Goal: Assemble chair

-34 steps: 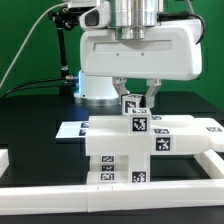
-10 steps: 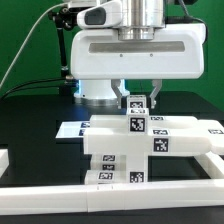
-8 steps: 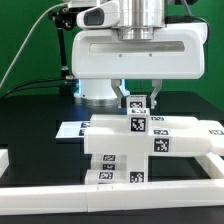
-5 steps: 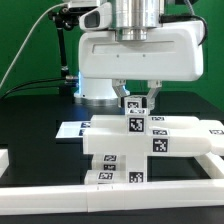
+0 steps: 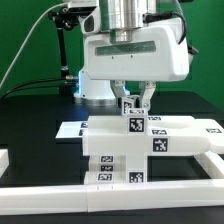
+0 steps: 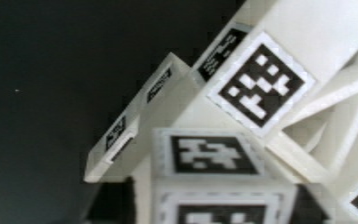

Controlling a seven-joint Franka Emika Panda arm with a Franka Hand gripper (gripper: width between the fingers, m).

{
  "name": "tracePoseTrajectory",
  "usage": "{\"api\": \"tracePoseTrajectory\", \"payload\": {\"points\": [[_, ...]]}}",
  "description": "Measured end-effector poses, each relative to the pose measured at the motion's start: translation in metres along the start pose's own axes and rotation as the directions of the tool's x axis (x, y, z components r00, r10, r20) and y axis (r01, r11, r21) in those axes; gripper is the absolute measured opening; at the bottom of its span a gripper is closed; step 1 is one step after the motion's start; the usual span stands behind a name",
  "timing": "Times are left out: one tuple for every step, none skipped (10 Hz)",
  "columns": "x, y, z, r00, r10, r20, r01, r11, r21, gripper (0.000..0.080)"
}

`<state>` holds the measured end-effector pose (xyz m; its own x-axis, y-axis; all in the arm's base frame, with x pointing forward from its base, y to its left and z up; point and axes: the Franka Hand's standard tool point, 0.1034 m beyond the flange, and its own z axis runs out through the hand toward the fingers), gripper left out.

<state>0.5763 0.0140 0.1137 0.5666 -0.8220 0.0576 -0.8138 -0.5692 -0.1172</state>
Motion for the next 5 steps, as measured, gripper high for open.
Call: {"api": "tracePoseTrajectory", "payload": {"points": [[-0.0004, -0.0003, 0.0, 1.0, 0.001, 0.0, -0.001, 1.0, 0.0, 0.0474], [-0.0025, -0.0033, -0.0008, 0.993, -0.118, -0.003, 0.118, 0.993, -0.002, 0.0474], [-0.0044, -0.0056, -0.0011, 0.947, -0.321, -0.007, 0.321, 0.947, -0.009, 0.0613], [-0.0041, -0.0055, -0.0017, 0.891, -0.453, -0.006, 0.453, 0.891, -0.009, 0.0639], [-0.0046, -0.0055, -0.0033, 0.836, -0.548, -0.005, 0.548, 0.836, -0.007, 0.0646]]}}
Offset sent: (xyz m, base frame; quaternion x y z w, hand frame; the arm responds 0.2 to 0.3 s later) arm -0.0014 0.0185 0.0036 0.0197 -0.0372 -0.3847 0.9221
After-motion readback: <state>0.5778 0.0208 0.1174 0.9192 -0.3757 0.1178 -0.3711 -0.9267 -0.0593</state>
